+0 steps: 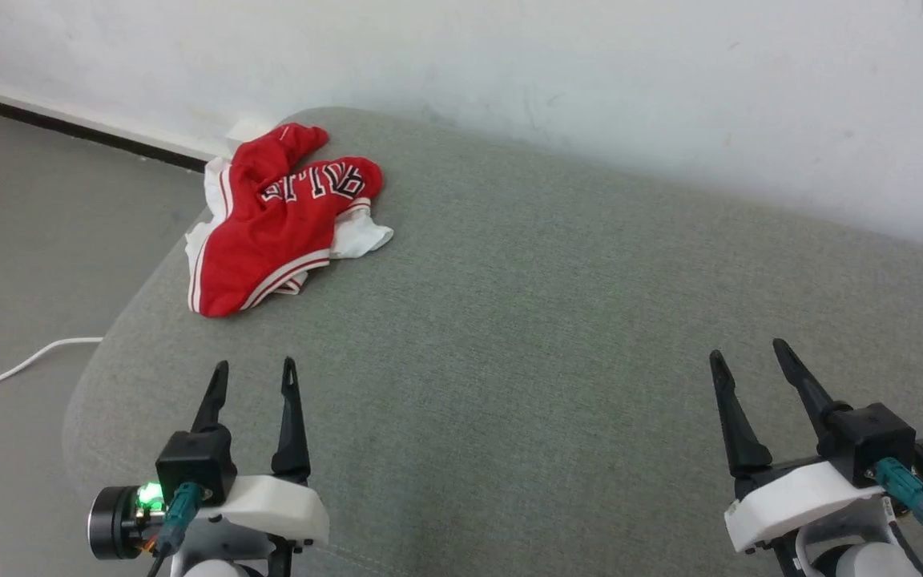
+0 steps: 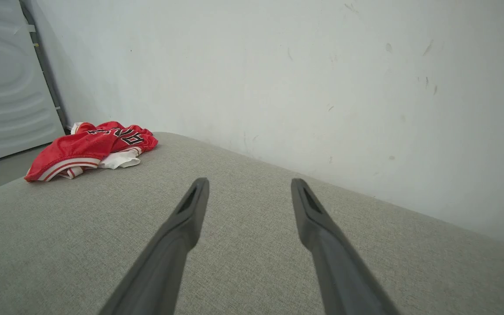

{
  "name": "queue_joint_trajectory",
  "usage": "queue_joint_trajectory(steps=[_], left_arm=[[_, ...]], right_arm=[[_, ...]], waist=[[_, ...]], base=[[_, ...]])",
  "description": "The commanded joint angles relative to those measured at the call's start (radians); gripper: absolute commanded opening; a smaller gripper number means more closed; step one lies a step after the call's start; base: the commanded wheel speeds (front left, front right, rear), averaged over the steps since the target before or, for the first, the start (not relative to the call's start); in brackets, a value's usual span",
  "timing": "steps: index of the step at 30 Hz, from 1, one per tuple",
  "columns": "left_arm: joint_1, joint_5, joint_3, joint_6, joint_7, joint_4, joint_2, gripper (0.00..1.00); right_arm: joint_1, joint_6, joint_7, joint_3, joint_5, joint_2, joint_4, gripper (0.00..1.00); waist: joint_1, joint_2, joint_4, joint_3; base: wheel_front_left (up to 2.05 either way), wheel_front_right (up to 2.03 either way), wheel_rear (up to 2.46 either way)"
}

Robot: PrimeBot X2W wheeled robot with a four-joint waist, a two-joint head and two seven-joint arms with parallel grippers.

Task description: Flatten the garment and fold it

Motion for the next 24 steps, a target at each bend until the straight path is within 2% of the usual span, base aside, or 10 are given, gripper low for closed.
queue_joint_trajectory(steps=[1,24], left_arm=[[0.001,-0.011,-0.006,0.009,-0.013,0.008,0.007,1.00],[0.004,-0.033,-0.016,0.044,-0.059,0.035,0.016,1.00]], right_arm=[[-0.005,-0.001,-0.011,0.003,0.006,0.003,0.003,1.00],[-0.007,-0.002,-0.048,0.013,0.019,0.003,0.017,1.00]], waist=[[0.0000,-0.0001,0.015,-0.002],[0.0000,-0.0001,0.117,-0.014]], base=[[0.00,0.00,0.00],[0.00,0.00,0.00]])
